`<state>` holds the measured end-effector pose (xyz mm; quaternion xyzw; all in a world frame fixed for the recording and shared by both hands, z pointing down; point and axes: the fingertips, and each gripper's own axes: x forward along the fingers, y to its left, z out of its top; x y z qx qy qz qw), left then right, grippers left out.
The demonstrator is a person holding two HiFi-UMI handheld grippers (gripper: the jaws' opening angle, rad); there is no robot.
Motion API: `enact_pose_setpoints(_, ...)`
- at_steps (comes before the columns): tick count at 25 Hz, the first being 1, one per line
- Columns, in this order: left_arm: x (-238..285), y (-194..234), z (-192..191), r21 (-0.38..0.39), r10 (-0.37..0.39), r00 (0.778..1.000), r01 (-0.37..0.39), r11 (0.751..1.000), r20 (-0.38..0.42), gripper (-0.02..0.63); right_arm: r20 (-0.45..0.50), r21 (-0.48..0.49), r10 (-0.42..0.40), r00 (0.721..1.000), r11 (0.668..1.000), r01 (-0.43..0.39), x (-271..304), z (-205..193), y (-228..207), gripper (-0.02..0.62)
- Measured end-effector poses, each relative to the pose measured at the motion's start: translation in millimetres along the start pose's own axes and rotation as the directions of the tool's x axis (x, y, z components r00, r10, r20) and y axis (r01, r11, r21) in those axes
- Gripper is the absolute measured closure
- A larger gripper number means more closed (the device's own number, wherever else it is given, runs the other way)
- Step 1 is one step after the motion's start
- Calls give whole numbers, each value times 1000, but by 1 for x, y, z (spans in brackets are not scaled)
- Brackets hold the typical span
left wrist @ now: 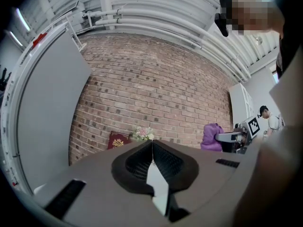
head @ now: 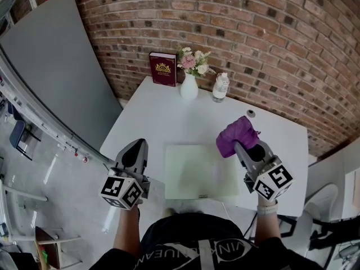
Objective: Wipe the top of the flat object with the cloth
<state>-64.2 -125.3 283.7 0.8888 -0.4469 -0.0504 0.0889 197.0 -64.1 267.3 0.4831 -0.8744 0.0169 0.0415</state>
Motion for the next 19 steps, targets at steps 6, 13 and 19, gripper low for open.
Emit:
enact_pose_setpoints(6,3,4,0,0,-4,1000,4,1000,-3,594,2,4,-5,1000,1000,5,1,-3,-2,535)
enact_pose_setpoints(13,5,16,0,6,-21,999,22,1000,-25,594,-8,13,-31,999,999,31,11,-6,0,535)
enact_pose_setpoints(19,7,35,12,18,-49,999,49,999,-23,594,8,33,-63,998,998,62,21,-4,5,535)
